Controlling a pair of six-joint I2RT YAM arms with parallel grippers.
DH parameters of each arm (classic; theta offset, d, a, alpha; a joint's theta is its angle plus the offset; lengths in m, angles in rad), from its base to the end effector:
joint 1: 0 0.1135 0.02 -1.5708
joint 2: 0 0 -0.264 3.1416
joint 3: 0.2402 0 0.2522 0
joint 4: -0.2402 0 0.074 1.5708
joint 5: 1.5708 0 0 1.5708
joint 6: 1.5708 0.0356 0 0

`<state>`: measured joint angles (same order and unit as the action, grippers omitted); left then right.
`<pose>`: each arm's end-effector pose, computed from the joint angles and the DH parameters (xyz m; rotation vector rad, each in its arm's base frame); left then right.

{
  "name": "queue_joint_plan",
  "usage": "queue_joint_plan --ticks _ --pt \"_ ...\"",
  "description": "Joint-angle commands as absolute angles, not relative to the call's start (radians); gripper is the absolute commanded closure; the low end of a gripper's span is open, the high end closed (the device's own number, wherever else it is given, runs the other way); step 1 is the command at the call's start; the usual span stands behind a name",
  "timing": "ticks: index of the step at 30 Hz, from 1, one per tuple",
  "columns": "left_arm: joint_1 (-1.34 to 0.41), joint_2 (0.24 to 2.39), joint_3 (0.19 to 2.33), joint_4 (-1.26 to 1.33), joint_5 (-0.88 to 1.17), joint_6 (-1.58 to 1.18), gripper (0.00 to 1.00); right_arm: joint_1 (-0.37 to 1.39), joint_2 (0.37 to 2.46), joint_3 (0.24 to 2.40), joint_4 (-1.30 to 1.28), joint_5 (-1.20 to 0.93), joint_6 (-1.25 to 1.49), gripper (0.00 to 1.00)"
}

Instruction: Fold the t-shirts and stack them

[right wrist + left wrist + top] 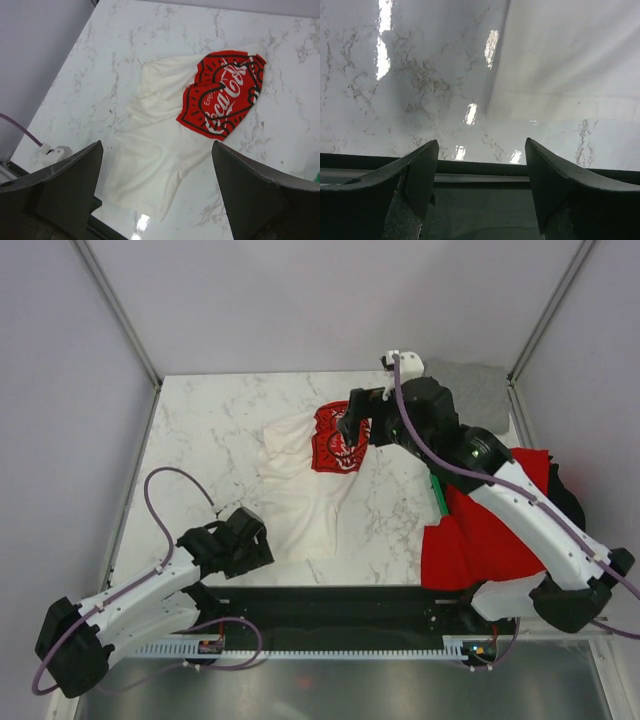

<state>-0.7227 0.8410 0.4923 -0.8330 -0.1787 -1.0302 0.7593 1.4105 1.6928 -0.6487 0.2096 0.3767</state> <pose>0.1062 -0.0853 0.1821 -0.4684 2.7059 -0.2584 0.2213 0.1998 0.4610 -0.2340 1.9550 0.5520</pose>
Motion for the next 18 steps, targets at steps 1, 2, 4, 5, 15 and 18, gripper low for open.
queue_joint_plan --ticks 1,2,4,5,15,18 --pt "-0.729 0.850 0.480 -0.669 -0.187 -1.062 0.23 0.759 1.329 1.487 -0.664 0.232 0.449 0.02" --pt "-0.729 0.860 0.485 -0.663 -0.192 -1.058 0.23 0.759 1.303 1.442 -0.655 0.219 0.474 0.02" --pt "-0.729 0.896 0.489 -0.644 -0.202 -1.051 0.25 0.758 1.238 1.318 -0.641 0.216 0.492 0.02" --pt "-0.729 0.913 0.486 -0.635 -0.202 -1.048 0.25 0.759 1.223 1.284 -0.641 0.219 0.502 0.02" --pt "-0.741 1.049 0.452 -0.497 -0.163 -1.060 0.48 0.759 1.083 1.028 -0.627 0.230 0.568 0.02" --pt "-0.741 1.089 0.477 -0.468 -0.155 -1.048 0.72 0.759 1.069 0.996 -0.627 0.230 0.584 0.02"
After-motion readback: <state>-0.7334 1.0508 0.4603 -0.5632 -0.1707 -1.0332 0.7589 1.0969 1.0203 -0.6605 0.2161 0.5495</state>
